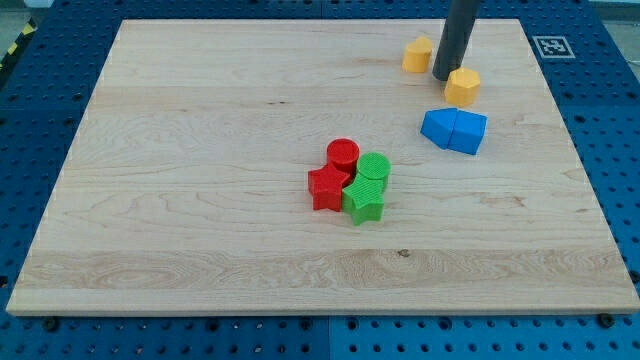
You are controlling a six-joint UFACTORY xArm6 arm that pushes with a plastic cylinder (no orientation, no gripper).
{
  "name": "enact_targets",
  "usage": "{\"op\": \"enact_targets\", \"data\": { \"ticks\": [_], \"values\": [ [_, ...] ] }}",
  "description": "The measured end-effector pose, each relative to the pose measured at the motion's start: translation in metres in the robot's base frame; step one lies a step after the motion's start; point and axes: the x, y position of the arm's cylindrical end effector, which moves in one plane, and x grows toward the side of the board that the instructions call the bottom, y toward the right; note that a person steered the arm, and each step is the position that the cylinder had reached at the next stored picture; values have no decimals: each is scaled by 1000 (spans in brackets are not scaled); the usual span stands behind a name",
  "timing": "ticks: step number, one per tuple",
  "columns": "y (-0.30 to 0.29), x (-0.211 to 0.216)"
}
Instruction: Separate the yellow hexagon and yellow heart
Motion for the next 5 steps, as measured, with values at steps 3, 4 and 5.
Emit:
{"op": "enact_targets", "data": {
  "ticks": [3,4,5],
  "values": [
    [0,11],
    [2,17],
    [13,22]
  ]
}}
